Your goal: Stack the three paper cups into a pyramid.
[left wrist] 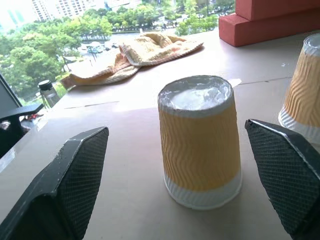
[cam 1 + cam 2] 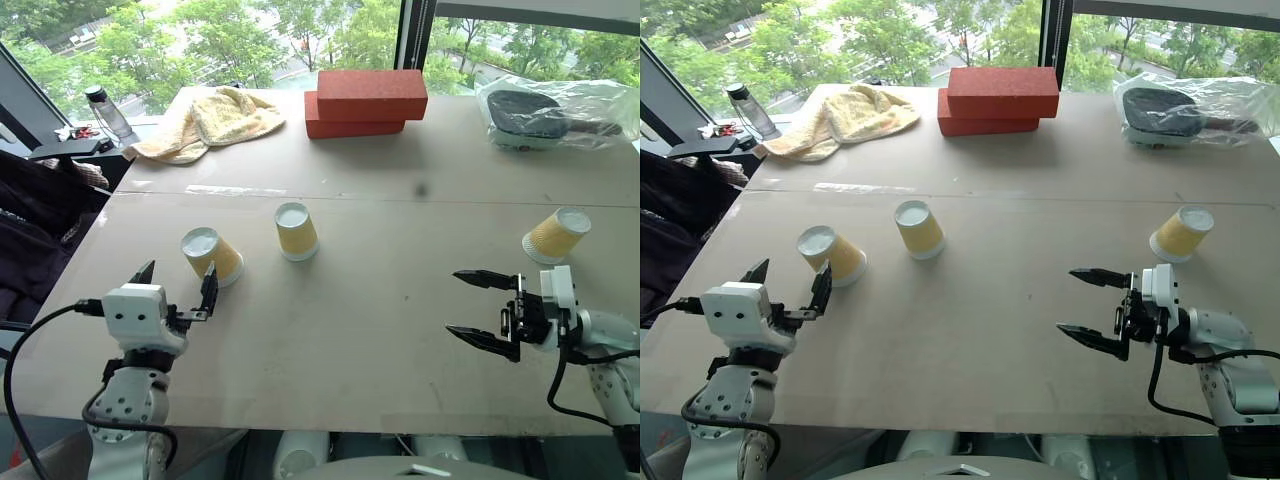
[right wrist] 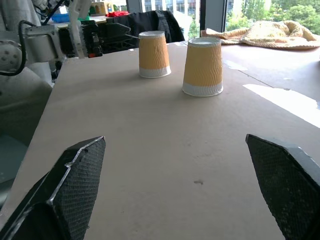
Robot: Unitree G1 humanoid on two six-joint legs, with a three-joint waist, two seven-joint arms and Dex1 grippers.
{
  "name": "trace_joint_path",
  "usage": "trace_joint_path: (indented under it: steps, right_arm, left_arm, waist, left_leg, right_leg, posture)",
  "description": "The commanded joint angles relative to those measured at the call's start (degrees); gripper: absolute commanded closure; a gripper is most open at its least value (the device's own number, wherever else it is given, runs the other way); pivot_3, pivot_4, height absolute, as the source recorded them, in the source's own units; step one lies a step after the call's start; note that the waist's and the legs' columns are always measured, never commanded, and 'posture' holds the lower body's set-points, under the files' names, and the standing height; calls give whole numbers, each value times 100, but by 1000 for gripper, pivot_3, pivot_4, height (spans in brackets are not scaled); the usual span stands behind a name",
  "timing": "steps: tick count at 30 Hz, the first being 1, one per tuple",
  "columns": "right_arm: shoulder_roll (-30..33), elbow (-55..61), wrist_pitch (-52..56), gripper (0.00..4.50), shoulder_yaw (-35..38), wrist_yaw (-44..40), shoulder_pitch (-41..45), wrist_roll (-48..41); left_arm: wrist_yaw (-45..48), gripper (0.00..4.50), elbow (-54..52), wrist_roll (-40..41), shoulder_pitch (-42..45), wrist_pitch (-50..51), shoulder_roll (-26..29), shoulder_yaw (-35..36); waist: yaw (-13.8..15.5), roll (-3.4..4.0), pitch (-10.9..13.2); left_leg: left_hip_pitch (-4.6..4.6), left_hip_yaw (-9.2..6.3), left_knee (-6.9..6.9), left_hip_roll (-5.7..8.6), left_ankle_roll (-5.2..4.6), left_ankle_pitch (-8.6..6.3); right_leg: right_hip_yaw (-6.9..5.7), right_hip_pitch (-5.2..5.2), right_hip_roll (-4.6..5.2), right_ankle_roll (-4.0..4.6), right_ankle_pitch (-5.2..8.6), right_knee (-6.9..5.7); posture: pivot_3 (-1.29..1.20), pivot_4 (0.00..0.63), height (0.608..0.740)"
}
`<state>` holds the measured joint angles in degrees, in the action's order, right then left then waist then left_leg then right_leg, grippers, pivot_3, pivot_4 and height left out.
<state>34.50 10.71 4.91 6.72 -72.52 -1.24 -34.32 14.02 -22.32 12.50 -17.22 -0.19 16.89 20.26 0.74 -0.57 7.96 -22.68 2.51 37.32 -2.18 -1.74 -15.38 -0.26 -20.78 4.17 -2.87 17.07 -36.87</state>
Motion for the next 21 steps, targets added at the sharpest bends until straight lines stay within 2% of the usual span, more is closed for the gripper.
trace_joint_path:
  steps: [1, 9, 16, 17, 19, 21]
  right_arm:
    - [41, 290, 108, 70, 55, 143, 45, -113]
    - [146, 602, 250, 70, 170, 321, -127, -146]
    - [140, 723, 307, 70, 154, 425, -185, -143]
    - [136, 726, 318, 0, 150, 438, -170, -146]
    - [123, 722, 338, 0, 138, 460, -131, -153]
    - [116, 718, 348, 0, 134, 466, -110, -160]
  left_arm:
    - [35, 0, 390, 2, 324, 49, 176, 102]
    - [229, 0, 1227, -49, 1281, -42, 411, -63]
    - [250, 0, 1330, -23, 1446, -99, 378, -109]
    - [240, 515, 1342, -24, 1465, -108, 379, -106]
    - [212, 1206, 1372, -13, 1504, -118, 372, -84]
    - [194, 2099, 1387, 5, 1524, -119, 366, -61]
  waist:
    - [-3, -1, 1]
    - [6, -1, 1]
    - [-5, -2, 2]
    - [-2, -2, 2]
    - [2, -2, 2]
    - [1, -3, 2]
  left_leg:
    - [0, -1, 0, 0, 0, 0]
    - [-4, -25, 6, -1, 0, 1]
    - [-3, -26, 11, 0, 0, 1]
    - [-3, -27, 11, 0, 1, 1]
    - [-2, -30, 11, 0, 1, 2]
    - [-2, -30, 14, 0, 2, 2]
  right_leg:
    - [-2, 0, -2, 0, 0, 0]
    - [-25, 2, -13, -1, 0, -18]
    - [-25, 1, -15, -3, -1, -27]
    - [-26, 1, -15, -3, -1, -29]
    - [-28, 1, -16, -3, -1, -33]
    - [-28, 1, -16, -3, -1, -37]
  posture:
    - [0, 150, 730]
    - [0, 150, 730]
    - [0, 150, 730]
    - [0, 150, 730]
    - [0, 150, 730]
    - [0, 150, 730]
